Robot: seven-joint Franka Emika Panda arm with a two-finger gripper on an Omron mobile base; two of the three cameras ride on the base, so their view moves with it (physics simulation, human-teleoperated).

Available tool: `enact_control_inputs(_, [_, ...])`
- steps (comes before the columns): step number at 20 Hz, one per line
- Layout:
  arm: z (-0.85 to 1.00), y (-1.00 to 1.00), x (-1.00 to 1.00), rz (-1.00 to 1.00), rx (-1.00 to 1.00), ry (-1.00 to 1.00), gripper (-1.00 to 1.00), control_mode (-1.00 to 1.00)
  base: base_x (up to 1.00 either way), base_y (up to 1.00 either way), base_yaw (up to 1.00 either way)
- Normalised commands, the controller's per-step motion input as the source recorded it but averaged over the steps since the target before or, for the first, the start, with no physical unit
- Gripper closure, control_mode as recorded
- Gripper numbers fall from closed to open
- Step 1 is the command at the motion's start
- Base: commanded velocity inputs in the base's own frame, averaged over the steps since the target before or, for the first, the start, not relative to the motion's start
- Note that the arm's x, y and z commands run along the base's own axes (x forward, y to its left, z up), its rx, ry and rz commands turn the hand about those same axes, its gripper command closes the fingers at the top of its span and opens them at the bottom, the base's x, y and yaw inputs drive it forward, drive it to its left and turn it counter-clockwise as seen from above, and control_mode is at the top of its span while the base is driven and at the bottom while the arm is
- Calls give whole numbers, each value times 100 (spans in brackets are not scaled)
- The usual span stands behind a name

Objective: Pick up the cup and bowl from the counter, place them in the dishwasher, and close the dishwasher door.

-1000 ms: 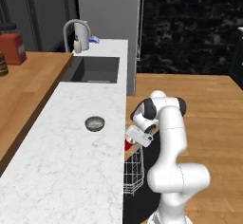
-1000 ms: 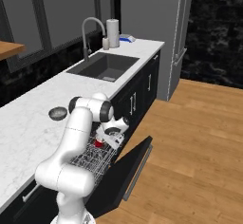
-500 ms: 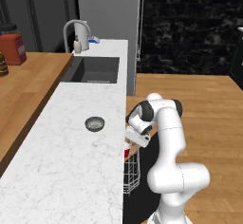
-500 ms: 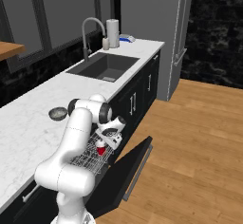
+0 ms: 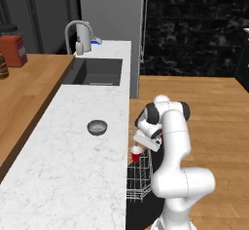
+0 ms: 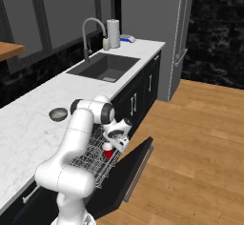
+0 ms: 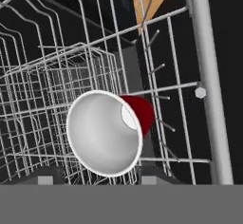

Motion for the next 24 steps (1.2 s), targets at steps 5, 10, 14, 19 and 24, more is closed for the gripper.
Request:
enact_control_inputs(5, [42, -49, -39, 0, 6, -10, -100, -100, 0, 0, 0])
enact_control_inputs(10, [100, -12, -39, 0, 2, -12, -100, -100, 0, 0, 0])
enact_control_inputs(14, [100, 13, -51, 0, 0, -18, -100, -100, 0, 0, 0])
enact_control_inputs(19, [100, 25, -44, 0, 0, -27, -100, -100, 0, 0, 0])
enact_control_inputs(24, [100, 24, -19, 0, 0, 1, -100, -100, 0, 0, 0])
